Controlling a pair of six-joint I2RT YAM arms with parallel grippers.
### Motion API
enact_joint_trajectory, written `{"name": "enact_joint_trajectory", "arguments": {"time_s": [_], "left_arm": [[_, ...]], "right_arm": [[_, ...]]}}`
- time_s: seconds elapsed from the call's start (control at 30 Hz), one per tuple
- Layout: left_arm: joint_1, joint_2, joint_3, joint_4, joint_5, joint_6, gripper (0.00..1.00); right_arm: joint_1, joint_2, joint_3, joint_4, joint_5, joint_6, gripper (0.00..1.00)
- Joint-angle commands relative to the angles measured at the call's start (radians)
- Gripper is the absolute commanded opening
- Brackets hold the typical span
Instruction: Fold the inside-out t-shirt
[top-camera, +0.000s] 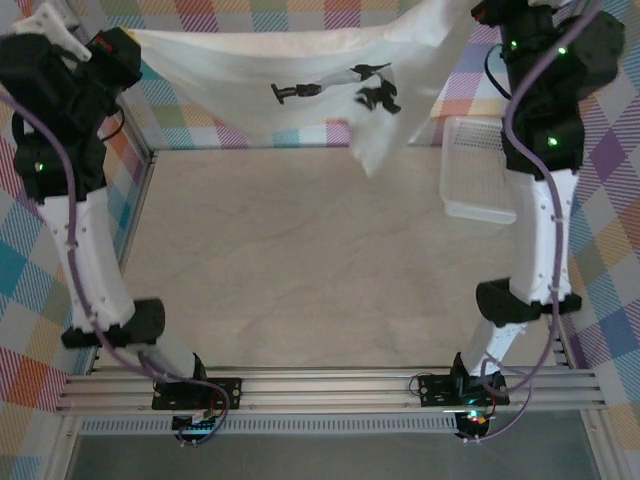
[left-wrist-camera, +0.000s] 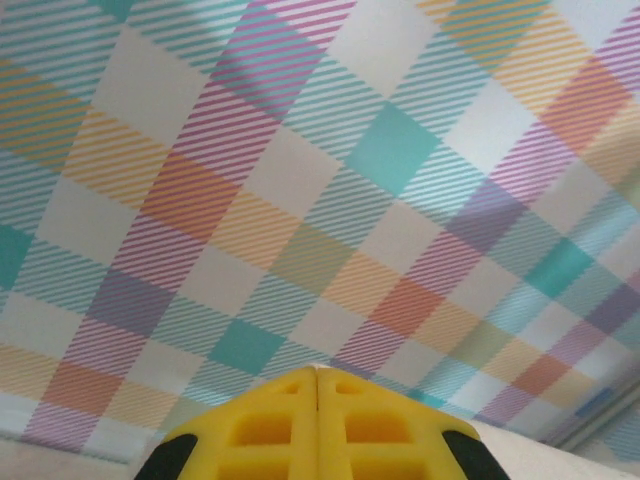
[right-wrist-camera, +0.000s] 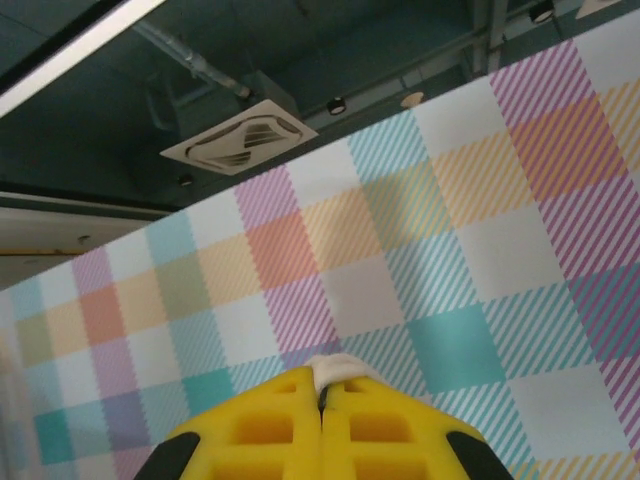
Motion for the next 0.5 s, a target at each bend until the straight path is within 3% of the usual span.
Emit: {"name": "enact_joint_trajectory", "arguments": {"time_s": [0.0, 0.07, 0.2, 0.37, 0.47], "left_arm": [[0.009, -0.133, -0.399, 0.144, 0.043, 0.083, 0.0], [0.01, -0.248, -0.727, 0.285, 0.096, 0.091, 0.0], [-0.002, -0.374, -1.17, 0.439, 0.198, 0.022, 0.0], [-0.045, -0.483, -1.637, 0.559, 0.148, -0.126, 0.0], [-0.062, -0.502, -1.784, 0.589, 0.142, -0.19, 0.0]], "right_arm": [[-0.006, -0.098, -0.293, -0.123, -0.108, 0.045, 0.0], [-0.006, -0.229, -0.668, -0.028, -0.165, 0.082, 0.0], [-0.005, -0.426, -1.269, 0.145, -0.131, 0.285, 0.0], [-0.004, -0.517, -1.638, 0.07, -0.057, 0.507, 0.0], [-0.004, -0.558, -1.748, -0.015, 0.013, 0.598, 0.0]]}}
